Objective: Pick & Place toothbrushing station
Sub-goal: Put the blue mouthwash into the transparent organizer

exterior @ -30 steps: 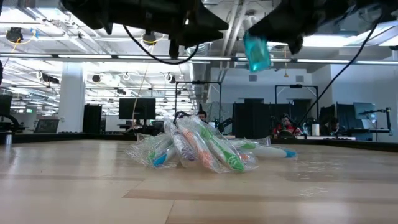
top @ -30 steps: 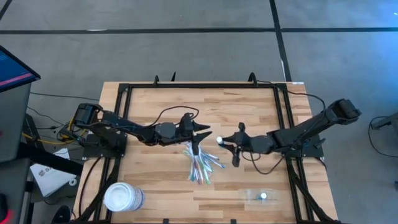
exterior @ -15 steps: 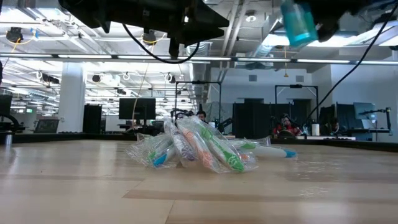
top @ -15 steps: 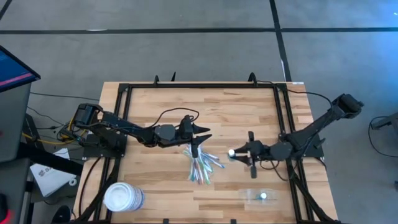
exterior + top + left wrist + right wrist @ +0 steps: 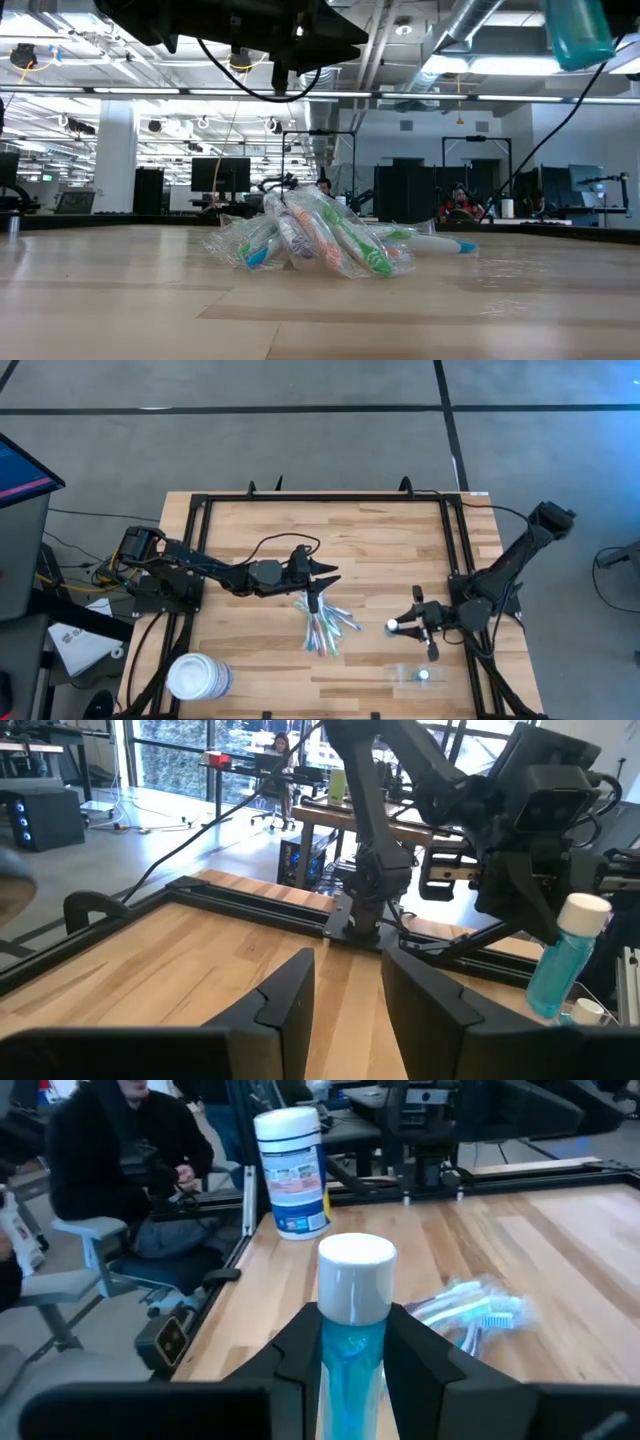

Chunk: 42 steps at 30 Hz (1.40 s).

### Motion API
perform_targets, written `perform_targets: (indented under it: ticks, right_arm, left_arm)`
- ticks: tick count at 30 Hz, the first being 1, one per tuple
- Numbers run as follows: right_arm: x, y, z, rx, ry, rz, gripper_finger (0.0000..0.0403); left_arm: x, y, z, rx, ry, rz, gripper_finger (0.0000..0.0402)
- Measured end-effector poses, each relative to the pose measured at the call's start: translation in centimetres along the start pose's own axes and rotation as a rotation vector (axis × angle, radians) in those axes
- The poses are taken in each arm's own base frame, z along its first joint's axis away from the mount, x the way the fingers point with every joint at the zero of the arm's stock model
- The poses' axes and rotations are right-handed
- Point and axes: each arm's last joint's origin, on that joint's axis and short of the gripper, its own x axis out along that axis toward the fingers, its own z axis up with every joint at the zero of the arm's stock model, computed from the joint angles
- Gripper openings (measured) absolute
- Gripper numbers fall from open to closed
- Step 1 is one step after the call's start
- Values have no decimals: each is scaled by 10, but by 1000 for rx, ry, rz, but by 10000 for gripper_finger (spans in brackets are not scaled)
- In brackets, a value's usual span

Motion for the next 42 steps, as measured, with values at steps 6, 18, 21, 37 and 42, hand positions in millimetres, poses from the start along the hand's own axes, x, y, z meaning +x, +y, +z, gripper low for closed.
perform_targets:
  ticks: [6,18,21,37,42]
  right_arm:
    - [-11,9,-7,-16,7,58,75]
    - [-30,21,-25,-18,39,134,75]
    - [-33,26,-29,-28,54,161,75]
    - [-36,43,-51,-16,97,162,75]
    - [-34,44,-56,-11,115,151,75]
  left_arm:
    - [0,0,0,0,0,0,113]
    - [0,0,0,0,0,0,113]
    - [0,0,0,0,0,0,113]
    - [0,0,0,0,0,0,113]
    - [0,0,0,0,0,0,113]
